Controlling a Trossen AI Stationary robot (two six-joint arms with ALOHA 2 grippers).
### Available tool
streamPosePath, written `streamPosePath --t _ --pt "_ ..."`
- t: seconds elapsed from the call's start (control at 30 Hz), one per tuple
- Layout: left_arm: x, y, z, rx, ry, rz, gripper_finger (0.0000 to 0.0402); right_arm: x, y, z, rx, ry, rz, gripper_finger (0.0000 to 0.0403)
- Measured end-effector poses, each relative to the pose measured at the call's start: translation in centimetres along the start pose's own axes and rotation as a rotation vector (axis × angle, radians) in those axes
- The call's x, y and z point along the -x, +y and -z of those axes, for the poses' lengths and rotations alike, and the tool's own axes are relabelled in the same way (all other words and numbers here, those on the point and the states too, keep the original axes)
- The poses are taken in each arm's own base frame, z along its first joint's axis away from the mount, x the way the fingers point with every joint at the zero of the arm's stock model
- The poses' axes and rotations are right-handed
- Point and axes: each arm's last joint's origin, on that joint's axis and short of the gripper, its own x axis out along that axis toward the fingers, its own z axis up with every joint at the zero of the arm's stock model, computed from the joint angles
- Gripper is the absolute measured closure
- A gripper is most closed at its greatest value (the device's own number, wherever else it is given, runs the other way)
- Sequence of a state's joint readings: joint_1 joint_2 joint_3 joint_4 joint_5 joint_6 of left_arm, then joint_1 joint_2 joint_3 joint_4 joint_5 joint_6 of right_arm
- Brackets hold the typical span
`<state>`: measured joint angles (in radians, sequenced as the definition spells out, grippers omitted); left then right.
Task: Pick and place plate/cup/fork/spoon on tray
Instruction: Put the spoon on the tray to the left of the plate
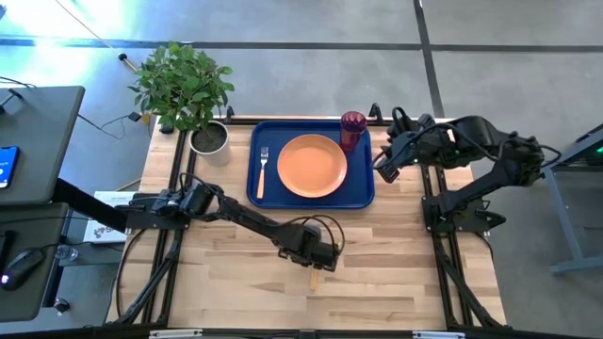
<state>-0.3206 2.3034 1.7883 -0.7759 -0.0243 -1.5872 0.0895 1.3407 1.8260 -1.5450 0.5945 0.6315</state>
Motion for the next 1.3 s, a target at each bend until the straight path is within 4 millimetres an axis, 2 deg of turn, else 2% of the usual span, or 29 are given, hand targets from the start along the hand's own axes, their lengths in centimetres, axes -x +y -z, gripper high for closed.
streamPosePath --t 0.27,0.6,0.97,1.17,1.3 --pt "-0.1 0.5 -0.4 -0.013 0.003 -0.052 0.0280 -1.6 0.7 0.9 0.039 0.053 0.028 0.0293" --pt "-0.2 0.7 -0.5 -0.053 0.000 -0.075 0.0368 -2.1 1.0 1.3 0.048 0.086 0.003 0.0293" --pt "0.0 0.3 -0.5 -0.105 0.032 -0.026 0.0365 -2.0 1.0 1.3 0.046 0.082 0.000 0.0293" --pt "1.0 0.1 -0.5 -0.126 0.038 0.014 0.0366 -2.0 1.0 1.3 0.046 0.083 -0.002 0.0293" --pt "2.6 -0.3 -0.7 -0.146 0.034 0.057 0.0366 -2.0 1.0 1.3 0.046 0.084 -0.003 0.0293"
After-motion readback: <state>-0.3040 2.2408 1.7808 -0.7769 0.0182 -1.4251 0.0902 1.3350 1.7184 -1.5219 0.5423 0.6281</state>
